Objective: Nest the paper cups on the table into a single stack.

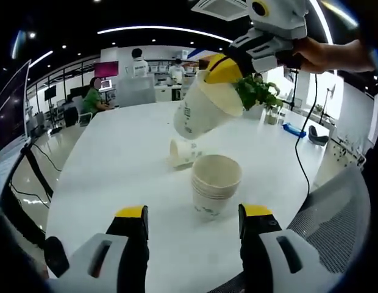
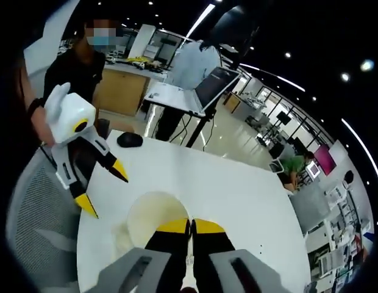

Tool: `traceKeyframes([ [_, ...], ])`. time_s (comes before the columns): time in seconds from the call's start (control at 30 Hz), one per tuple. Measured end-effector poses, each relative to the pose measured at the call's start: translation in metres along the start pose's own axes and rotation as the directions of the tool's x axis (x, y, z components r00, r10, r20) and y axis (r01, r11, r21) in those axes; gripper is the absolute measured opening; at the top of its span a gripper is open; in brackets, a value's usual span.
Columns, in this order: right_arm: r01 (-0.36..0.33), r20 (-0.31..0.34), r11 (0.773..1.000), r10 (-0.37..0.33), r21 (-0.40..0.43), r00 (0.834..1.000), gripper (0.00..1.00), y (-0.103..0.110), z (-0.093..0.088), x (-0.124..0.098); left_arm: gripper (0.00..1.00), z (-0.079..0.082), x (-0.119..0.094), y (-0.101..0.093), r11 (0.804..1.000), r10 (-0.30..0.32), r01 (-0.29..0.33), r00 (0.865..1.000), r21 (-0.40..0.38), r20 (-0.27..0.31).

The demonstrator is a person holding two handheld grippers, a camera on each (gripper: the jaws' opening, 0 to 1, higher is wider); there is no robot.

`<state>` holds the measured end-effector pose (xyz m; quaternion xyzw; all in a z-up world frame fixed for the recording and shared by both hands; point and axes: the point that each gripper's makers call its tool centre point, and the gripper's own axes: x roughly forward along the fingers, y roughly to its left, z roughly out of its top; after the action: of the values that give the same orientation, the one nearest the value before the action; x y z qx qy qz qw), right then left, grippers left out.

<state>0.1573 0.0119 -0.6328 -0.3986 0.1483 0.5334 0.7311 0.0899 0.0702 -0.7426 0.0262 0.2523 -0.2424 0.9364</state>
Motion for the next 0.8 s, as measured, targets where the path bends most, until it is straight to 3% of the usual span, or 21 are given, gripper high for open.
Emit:
traceKeyframes([
  [0.8, -0.107, -0.040, 0.994, 0.108, 0.034, 0.993, 0.00, 0.050, -0.018, 0.007, 0.59, 0.003, -0.002, -0.001, 1.000, 0.000, 0.000, 1.000, 0.001, 0.007],
])
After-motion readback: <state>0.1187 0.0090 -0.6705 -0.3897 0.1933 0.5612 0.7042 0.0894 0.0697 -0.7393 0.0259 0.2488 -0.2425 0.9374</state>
